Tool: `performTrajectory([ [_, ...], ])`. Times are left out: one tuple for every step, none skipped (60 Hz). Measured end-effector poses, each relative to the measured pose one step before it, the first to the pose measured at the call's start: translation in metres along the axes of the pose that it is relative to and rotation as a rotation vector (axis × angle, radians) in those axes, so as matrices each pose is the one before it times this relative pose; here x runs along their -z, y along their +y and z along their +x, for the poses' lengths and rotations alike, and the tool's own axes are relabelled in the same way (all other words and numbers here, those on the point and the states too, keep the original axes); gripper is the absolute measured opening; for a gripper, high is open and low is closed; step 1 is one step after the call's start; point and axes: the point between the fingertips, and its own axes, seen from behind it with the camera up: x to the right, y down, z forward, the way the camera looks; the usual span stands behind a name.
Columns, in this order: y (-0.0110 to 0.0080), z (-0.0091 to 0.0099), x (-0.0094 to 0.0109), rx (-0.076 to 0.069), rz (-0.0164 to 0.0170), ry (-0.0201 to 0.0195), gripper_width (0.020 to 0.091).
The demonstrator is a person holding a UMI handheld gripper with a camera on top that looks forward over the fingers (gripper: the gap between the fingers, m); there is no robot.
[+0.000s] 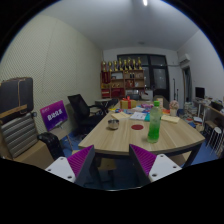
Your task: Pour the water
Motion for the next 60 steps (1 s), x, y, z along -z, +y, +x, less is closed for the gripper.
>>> performTrajectory([
  [0.00034, 0.0035, -0.00821, 0.0012, 0.0008, 0.0021, 0.0785],
  [-0.00009, 0.0011, -0.00062, 0.0007, 0.00085, 0.00232, 0.0783],
  [-0.00013, 0.00136, -0.00098, 0.0008, 0.00192, 0.00307, 0.0782],
  [-0.00032, 0.00157, -0.00129, 0.0018, 0.00246, 0.00289, 0.0781],
  [-0.00015, 0.00213, -0.00165, 0.0031, 0.0027, 0.0026, 0.0782],
  [-0.0003, 0.00294, -0.00194, 0.0037, 0.00405, 0.00219, 0.0781],
  [-0.00059, 0.00327, -0.0024, 0.0044, 0.00562, 0.00224, 0.0782],
  [-0.00244, 0.00227, 0.00135, 0.0056, 0.00612, 0.00113, 0.0783],
  [0.00103, 0.00964, -0.00254, 0.0054, 0.00676, -0.00026, 0.0781],
  [-0.00047, 0.00319, -0.00272, 0.007, 0.00587, 0.00205, 0.0781],
  [-0.00043, 0.00382, -0.00254, 0.0085, 0.00625, 0.00204, 0.0782],
  [-0.00078, 0.00406, -0.00266, 0.0101, 0.00637, 0.00116, 0.0782],
  [-0.0008, -0.00396, 0.00297, 0.0127, 0.00608, 0.00392, 0.0782],
  [-0.00102, 0.00793, -0.009, 0.012, 0.00667, -0.00006, 0.0783],
  [0.00104, -0.00647, 0.00247, 0.0116, 0.00518, 0.00626, 0.078],
  [0.00067, 0.0049, -0.00295, 0.0111, 0.00398, 0.0033, 0.0778],
  [0.0029, 0.0152, 0.00001, 0.0095, 0.00434, -0.00105, 0.0782],
  [0.00135, 0.00547, -0.00293, 0.0088, 0.00354, 0.00372, 0.0779],
  [0.00103, 0.00514, -0.00291, 0.007, 0.00381, 0.00347, 0.0779],
  [0.00091, 0.00567, -0.00307, 0.0053, 0.00493, 0.00282, 0.0782],
  [0.00065, 0.0057, -0.00324, 0.0042, 0.00565, 0.00238, 0.078],
  [0.00135, 0.00621, -0.00388, 0.0026, 0.00566, 0.00309, 0.0779],
  [-0.00147, -0.00279, -0.00966, 0.0014, 0.00331, 0.00934, 0.0781],
  [0.00024, 0.00242, -0.00021, 0.0012, 0.00311, 0.00741, 0.0779],
  [0.0029, 0.01592, -0.00383, -0.0027, 0.00426, 0.00249, 0.0779],
  [0.00095, 0.00726, -0.00458, -0.0021, 0.0034, 0.00791, 0.0779],
  [0.0009, 0.00718, -0.005, -0.0026, 0.0038, 0.00754, 0.078],
  [0.0006, 0.00679, -0.00555, -0.0029, 0.00531, 0.00718, 0.0781],
  [0.00022, 0.00711, -0.00601, -0.003, 0.0069, 0.00752, 0.0779],
  [0.00041, 0.00677, -0.0067, -0.0024, 0.00658, 0.00815, 0.078],
  [0.00084, 0.00075, -0.00606, -0.001, 0.00318, 0.01387, 0.078],
  [0.00184, 0.00644, -0.00734, -0.0022, -0.00058, 0.01067, 0.0783],
  [0.00068, 0.0091, -0.00879, -0.0012, -0.00328, 0.00795, 0.078],
  [0.00192, 0.00488, -0.00776, -0.0006, -0.00215, 0.00931, 0.0781],
  [0.0016, 0.00501, -0.0074, -0.0006, -0.00078, 0.00886, 0.0783],
  [0.00113, 0.00498, -0.0078, -0.0015, 0.00133, 0.00864, 0.0781],
  [0.00065, 0.00471, -0.00762, -0.0017, 0.00277, 0.00789, 0.0782],
  [0.00072, 0.00444, -0.00761, -0.0014, 0.00197, 0.00774, 0.0783],
  [0.00125, 0.00401, -0.00745, -0.001, 0.00106, 0.00723, 0.0781],
  [0.00203, 0.00211, -0.00743, -0.0012, 0.00051, 0.00788, 0.078],
  [0.00043, 0.00291, -0.00731, -0.0004, 0.00054, 0.00609, 0.0782],
  [0.0002, 0.00345, -0.00504, 0.001, -0.00008, 0.00557, 0.0781],
  [0.00064, 0.00187, -0.00653, 0.0005, 0.00041, 0.00514, 0.078],
  [0.00054, 0.00183, -0.00645, 0.0008, 0.00069, 0.00409, 0.078],
  [0.00052, 0.00116, -0.00647, 0.0017, -0.00015, 0.00264, 0.0779],
  [0.00055, 0.00107, -0.00623, 0.0026, -0.00091, 0.00213, 0.0779],
  [0.0008, 0.00074, -0.00628, 0.0019, -0.00063, 0.0015, 0.0782],
  [-0.00004, 0.00088, -0.00613, 0.001, -0.00037, 0.00162, 0.0778],
  [-0.0004, -0.00124, -0.00616, -0.0007, 0.00178, 0.00279, 0.0779],
  [-0.0001, 0.00116, -0.00651, -0.0029, 0.00222, 0.00312, 0.078],
  [-0.00059, 0.00106, -0.0055, -0.0044, 0.00252, 0.00381, 0.0779],
  [-0.0008, 0.00071, -0.00527, -0.0054, 0.00101, 0.00426, 0.0777],
  [-0.00025, 0.00061, -0.00507, -0.0059, -0.00115, 0.00306, 0.078],
  [-0.00031, 0.00052, -0.005, -0.0058, -0.00198, 0.00215, 0.078],
  [0.0001, 0.0007, -0.00493, -0.0056, -0.00187, 0.00309, 0.0778],
  [-0.00061, 0.00068, -0.0047, -0.0064, -0.00082, 0.00553, 0.078],
  [0.00196, -0.00372, -0.00403, -0.0069, 0.00097, 0.01138, 0.0779],
  [-0.00182, 0.0045, -0.00687, -0.0057, -0.00139, 0.00717, 0.0779],
  [0.00043, 0.00178, -0.00356, -0.0058, -0.0029, 0.00776, 0.0782],
  [0.00084, 0.00136, -0.00368, -0.0046, -0.00459, 0.0069, 0.0776],
])
